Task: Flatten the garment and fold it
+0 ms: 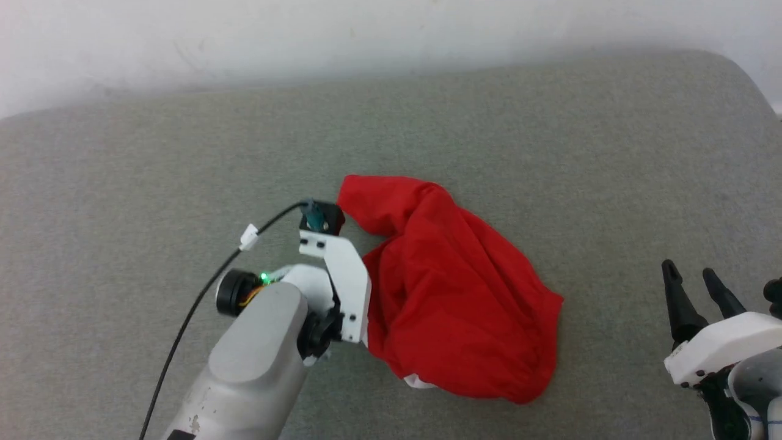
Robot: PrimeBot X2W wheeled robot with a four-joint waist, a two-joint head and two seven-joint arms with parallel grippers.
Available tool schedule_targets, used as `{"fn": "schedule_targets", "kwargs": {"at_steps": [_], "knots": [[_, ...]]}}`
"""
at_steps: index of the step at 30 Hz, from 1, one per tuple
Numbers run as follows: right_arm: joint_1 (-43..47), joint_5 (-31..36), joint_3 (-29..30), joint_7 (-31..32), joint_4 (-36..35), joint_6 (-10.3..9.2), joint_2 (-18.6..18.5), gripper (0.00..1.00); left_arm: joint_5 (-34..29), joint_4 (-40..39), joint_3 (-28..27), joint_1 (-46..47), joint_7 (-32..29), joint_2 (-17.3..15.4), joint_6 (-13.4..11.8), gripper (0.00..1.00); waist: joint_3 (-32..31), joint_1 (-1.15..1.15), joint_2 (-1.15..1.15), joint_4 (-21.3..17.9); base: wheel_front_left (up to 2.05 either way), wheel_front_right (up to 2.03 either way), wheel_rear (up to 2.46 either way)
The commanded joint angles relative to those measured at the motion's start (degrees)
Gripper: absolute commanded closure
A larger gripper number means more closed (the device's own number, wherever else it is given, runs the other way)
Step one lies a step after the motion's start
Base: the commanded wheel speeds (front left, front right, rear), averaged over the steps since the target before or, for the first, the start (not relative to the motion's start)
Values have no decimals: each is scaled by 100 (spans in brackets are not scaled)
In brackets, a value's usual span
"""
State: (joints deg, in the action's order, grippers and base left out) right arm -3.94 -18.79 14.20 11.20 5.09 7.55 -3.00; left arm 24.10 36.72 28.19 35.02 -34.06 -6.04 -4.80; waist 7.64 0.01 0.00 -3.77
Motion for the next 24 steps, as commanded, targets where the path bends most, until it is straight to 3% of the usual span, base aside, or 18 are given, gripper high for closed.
{"fn": "schedule_targets", "kwargs": {"at_steps": [1,4,5,6,11,16,24], "knots": [[-72,-78,-3,-55,23,-6,12,0,-25,173,81,-22,-158,-27,27,0,175,-1,0,-166,0,0,0],[-68,-135,59,-143,63,-6,12,0,275,304,-16,-207,-217,54,163,4,204,-1,0,-138,0,0,0],[-61,-137,93,-175,81,-6,12,0,357,292,-53,-251,-127,83,206,75,205,-1,0,-98,0,0,0],[-53,-138,115,-195,107,-6,12,0,426,284,-86,-288,-41,101,250,100,194,-1,0,-50,0,0,0],[-20,-108,115,-248,203,-6,12,0,875,58,-513,-300,562,168,329,100,41,-1,0,285,0,0,0],[24,-106,76,-305,298,-6,12,0,1393,-534,-1268,-266,1350,148,231,100,-179,-1,0,725,0,0,0],[100,-114,-101,-354,458,-6,12,0,1927,-1851,-2328,-1420,1852,-224,-292,100,-497,-1,0,1298,0,0,0]]}}
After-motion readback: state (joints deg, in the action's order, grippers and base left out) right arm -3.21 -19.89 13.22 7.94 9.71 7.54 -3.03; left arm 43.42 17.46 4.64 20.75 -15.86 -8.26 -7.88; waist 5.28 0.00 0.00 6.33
